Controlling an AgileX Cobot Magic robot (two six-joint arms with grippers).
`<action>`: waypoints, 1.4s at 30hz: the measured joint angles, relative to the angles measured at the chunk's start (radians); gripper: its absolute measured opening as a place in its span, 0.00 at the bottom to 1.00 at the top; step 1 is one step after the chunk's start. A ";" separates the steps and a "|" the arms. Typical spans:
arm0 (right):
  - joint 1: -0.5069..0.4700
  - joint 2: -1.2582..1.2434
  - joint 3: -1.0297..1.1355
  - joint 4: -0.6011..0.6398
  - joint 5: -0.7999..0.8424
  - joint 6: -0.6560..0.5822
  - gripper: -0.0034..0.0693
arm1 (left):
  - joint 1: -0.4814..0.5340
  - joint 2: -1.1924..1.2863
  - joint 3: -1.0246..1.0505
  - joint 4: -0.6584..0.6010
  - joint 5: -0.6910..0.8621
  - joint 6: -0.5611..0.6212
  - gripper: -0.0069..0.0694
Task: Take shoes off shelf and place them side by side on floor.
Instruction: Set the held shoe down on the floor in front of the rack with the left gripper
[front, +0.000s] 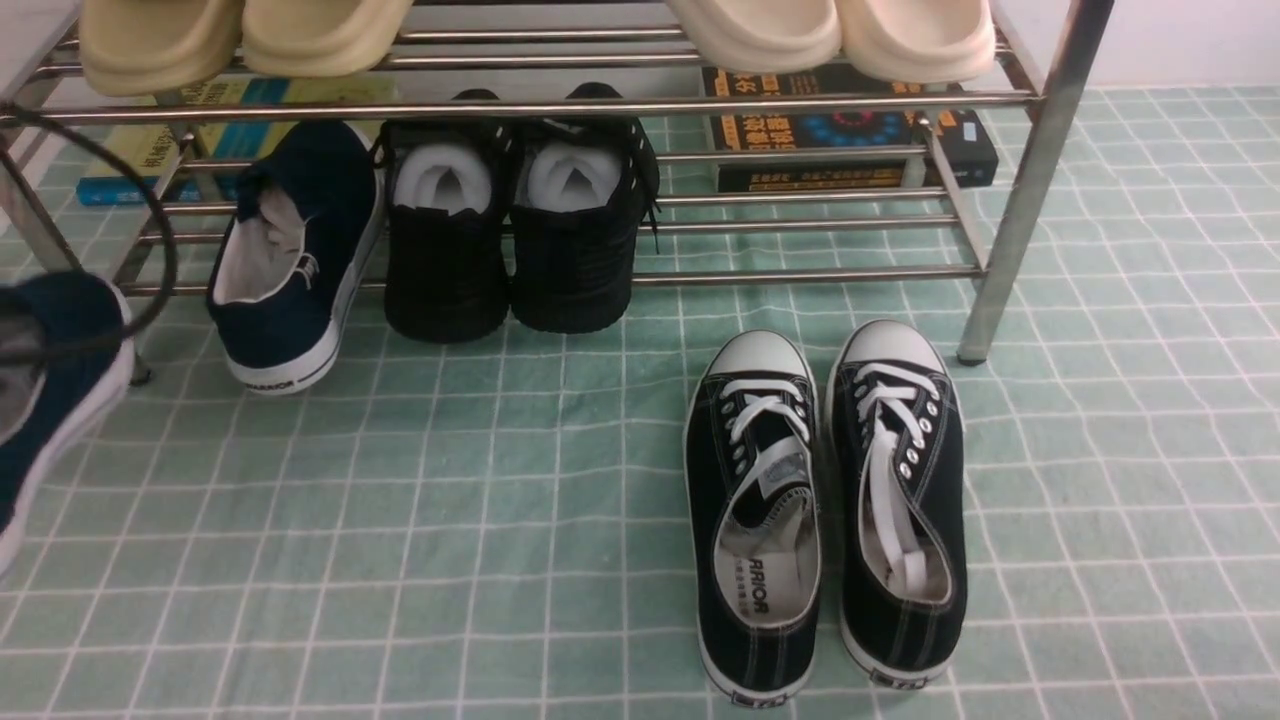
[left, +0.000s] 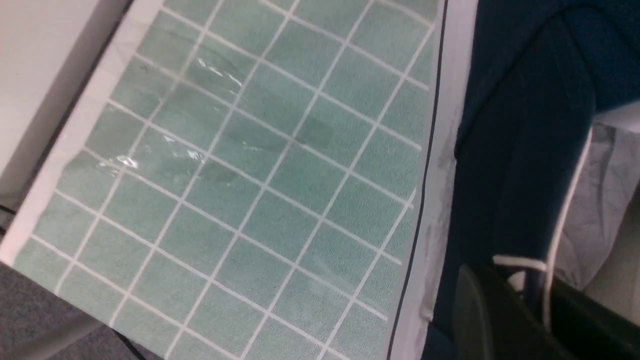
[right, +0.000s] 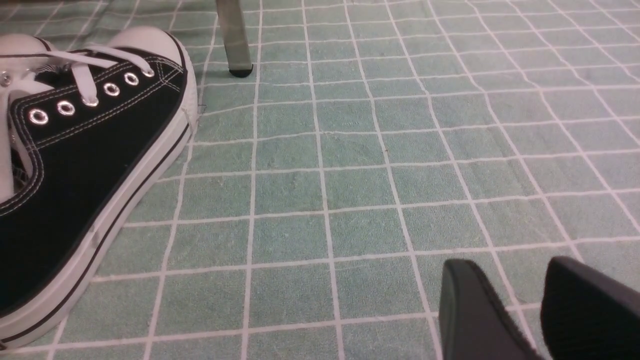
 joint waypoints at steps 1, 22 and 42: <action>0.000 0.000 0.000 0.000 0.000 0.000 0.38 | 0.000 -0.003 0.033 -0.001 -0.026 -0.002 0.15; 0.000 0.000 0.000 0.000 0.000 0.000 0.38 | 0.000 -0.011 0.544 0.040 -0.720 -0.139 0.15; 0.000 0.000 0.000 0.000 0.000 0.000 0.38 | 0.000 -0.018 0.481 0.047 -0.611 -0.243 0.43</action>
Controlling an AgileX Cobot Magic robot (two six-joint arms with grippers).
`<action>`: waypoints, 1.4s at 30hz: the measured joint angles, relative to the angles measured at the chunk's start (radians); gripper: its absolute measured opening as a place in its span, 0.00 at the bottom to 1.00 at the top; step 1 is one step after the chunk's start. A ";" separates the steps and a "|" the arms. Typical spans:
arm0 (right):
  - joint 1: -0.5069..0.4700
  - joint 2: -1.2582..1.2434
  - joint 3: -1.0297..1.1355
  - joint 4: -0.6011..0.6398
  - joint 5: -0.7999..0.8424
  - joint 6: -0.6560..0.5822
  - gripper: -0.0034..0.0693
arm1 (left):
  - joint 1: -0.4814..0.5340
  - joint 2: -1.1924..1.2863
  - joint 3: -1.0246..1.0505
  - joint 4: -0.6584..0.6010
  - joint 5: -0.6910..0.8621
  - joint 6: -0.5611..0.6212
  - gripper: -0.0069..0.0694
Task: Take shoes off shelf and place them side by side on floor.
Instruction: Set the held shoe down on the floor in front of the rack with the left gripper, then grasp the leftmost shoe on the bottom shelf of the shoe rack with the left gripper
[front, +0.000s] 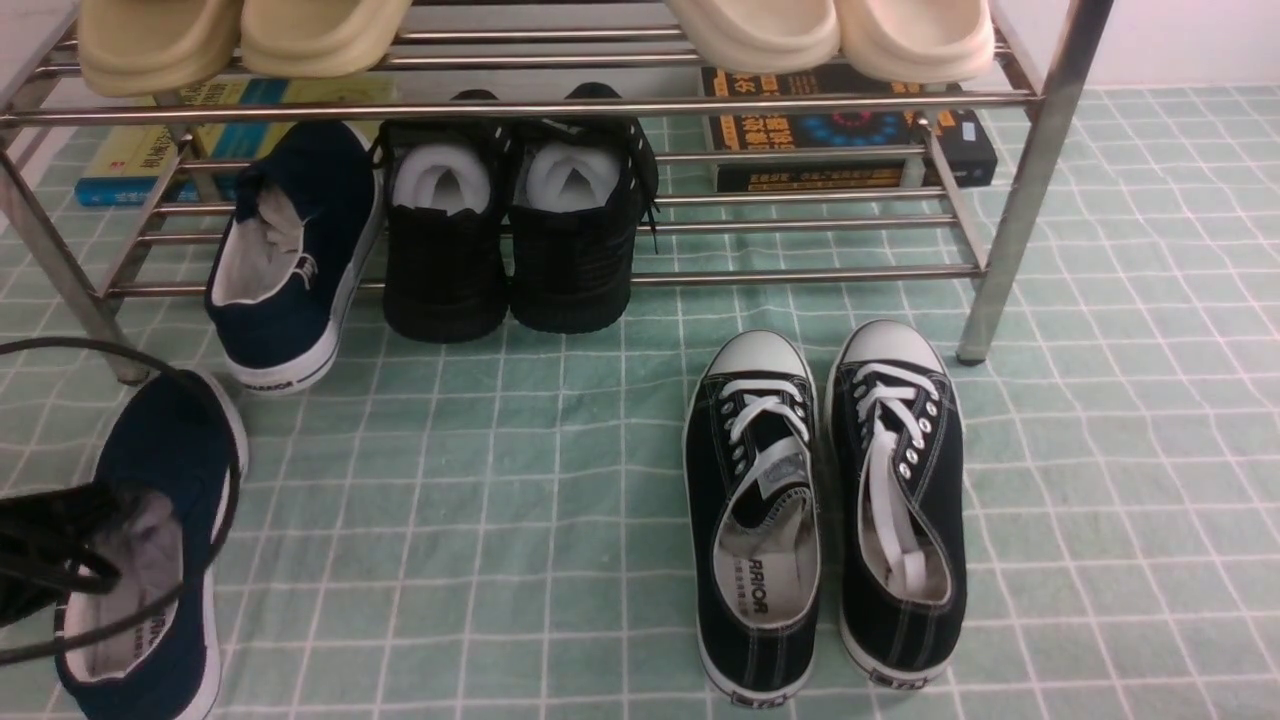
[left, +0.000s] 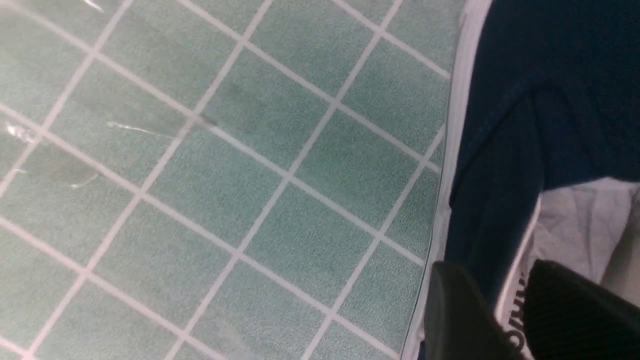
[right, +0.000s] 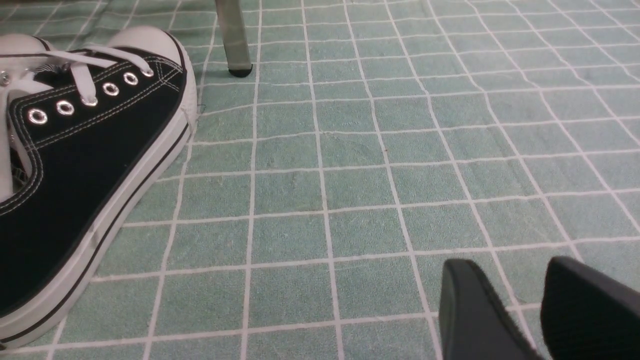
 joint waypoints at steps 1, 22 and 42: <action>0.000 0.000 0.000 0.000 0.000 0.000 0.38 | 0.000 -0.001 -0.025 0.000 0.035 -0.002 0.47; 0.000 0.000 0.000 0.000 0.000 0.000 0.38 | 0.000 0.203 -0.475 -0.504 0.100 0.540 0.60; 0.000 0.000 0.000 0.000 0.000 0.000 0.38 | 0.000 0.551 -0.610 -0.761 -0.015 0.885 0.51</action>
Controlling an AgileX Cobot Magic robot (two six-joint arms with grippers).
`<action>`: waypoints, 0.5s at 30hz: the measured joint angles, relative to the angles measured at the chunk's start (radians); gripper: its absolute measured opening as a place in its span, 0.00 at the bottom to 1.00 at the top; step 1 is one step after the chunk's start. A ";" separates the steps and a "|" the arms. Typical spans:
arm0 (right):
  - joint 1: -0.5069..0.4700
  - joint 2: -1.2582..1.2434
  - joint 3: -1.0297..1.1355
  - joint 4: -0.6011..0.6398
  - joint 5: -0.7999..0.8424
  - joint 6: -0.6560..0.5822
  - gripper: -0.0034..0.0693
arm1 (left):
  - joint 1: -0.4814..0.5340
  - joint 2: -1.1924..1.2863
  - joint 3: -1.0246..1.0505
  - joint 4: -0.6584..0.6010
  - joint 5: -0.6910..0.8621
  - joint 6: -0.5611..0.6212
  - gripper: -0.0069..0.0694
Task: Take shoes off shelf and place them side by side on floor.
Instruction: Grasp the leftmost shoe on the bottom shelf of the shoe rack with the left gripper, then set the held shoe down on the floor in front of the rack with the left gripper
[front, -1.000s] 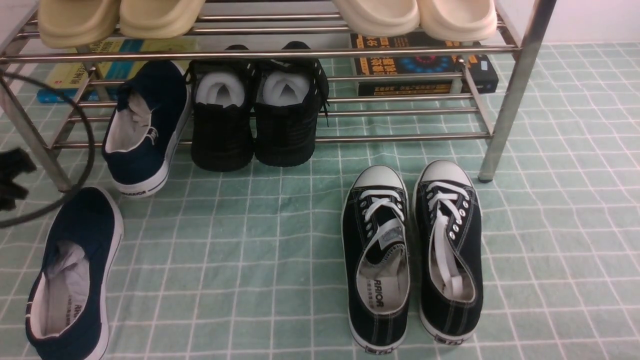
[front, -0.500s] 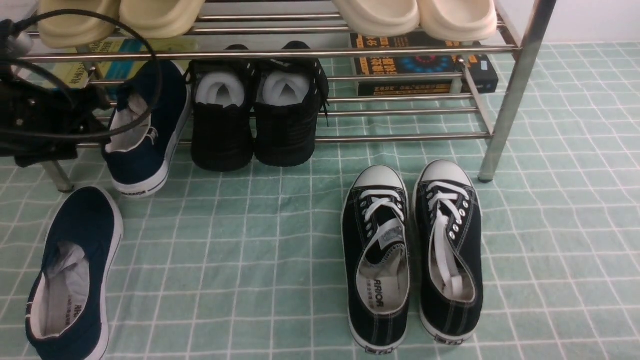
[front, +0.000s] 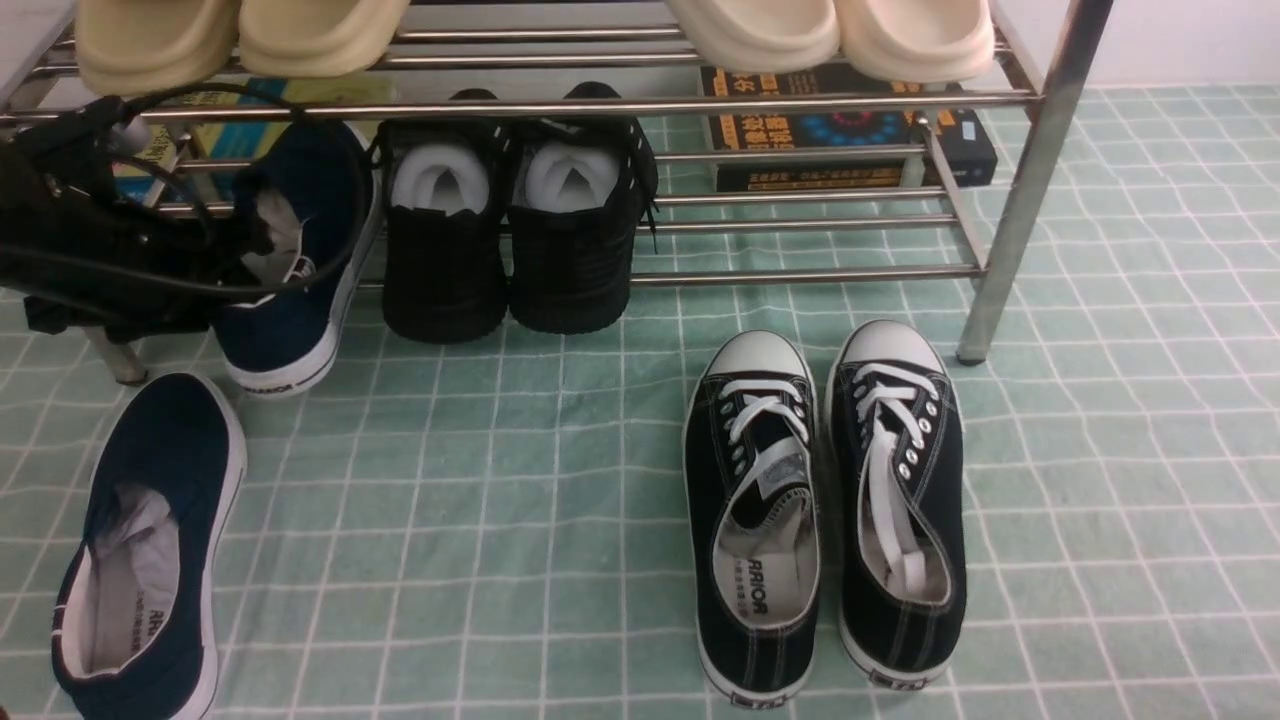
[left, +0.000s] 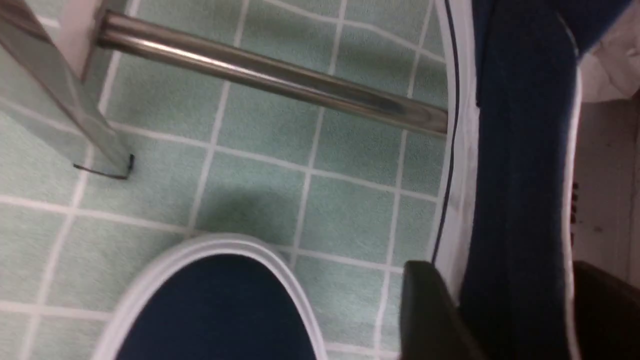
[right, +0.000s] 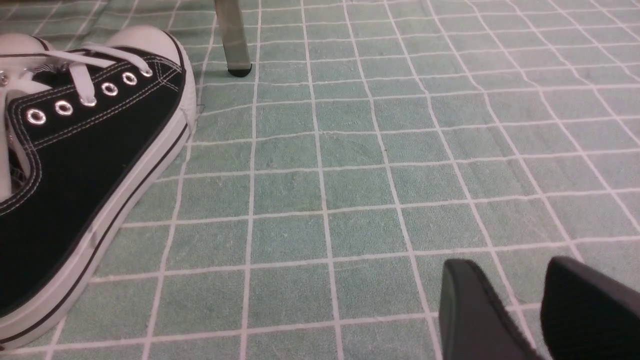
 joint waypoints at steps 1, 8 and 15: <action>0.000 0.000 0.000 0.000 0.000 0.000 0.38 | 0.000 0.000 -0.001 -0.006 0.007 0.000 0.46; 0.000 0.000 0.000 0.000 0.000 0.000 0.38 | 0.003 -0.001 -0.001 -0.018 0.061 -0.031 0.14; 0.000 0.000 0.000 0.000 0.000 0.000 0.38 | 0.003 -0.131 -0.001 0.048 0.274 -0.112 0.13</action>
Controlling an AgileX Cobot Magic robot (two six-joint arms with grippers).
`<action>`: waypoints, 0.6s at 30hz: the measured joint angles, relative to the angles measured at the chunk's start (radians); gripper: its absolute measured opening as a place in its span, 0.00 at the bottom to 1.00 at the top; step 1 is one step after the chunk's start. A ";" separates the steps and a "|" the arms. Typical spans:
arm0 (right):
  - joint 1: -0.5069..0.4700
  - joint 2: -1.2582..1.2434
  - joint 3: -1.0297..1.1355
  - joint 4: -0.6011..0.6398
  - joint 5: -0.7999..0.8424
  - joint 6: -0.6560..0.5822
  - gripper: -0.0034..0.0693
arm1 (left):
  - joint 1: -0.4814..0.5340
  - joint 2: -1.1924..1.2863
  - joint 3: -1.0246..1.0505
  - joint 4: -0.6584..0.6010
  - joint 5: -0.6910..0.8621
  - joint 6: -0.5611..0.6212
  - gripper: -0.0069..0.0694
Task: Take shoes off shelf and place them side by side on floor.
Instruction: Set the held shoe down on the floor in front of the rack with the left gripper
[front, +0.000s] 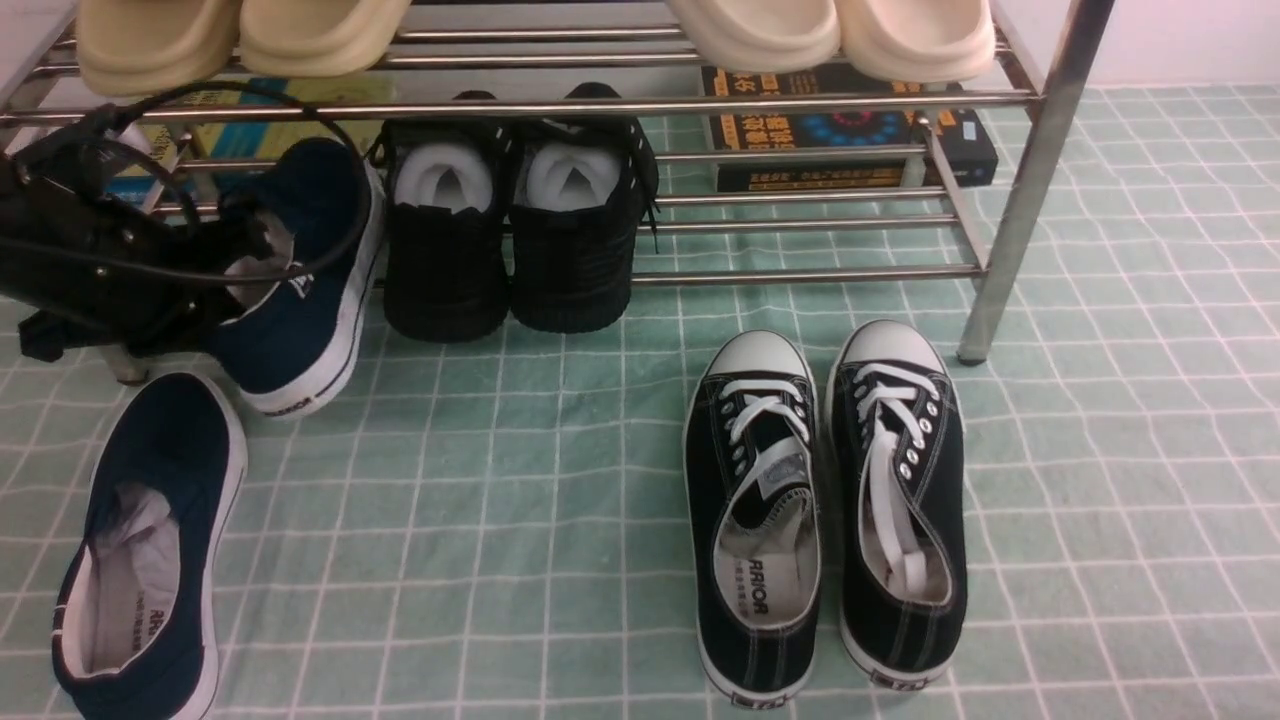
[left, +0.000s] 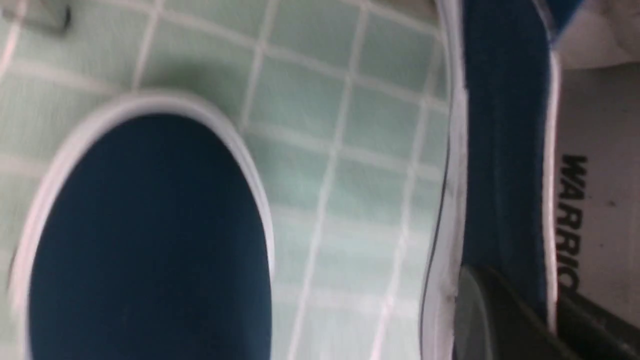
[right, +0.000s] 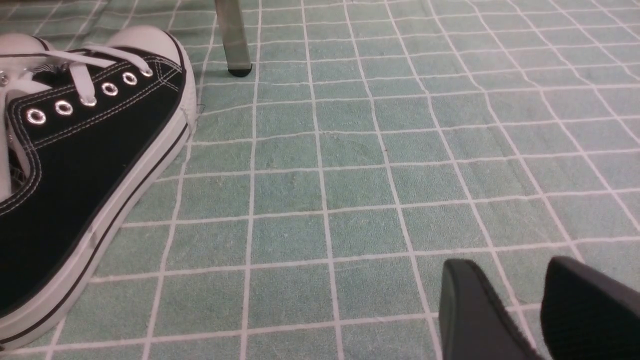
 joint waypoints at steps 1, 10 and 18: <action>0.000 0.000 0.000 0.000 0.000 0.000 0.38 | 0.000 -0.033 0.001 0.026 0.035 -0.024 0.13; 0.000 0.000 0.000 0.000 0.000 0.000 0.38 | -0.001 -0.259 0.032 0.200 0.326 -0.232 0.13; 0.000 0.000 0.000 0.000 0.000 0.000 0.38 | -0.001 -0.363 0.300 0.222 0.275 -0.311 0.13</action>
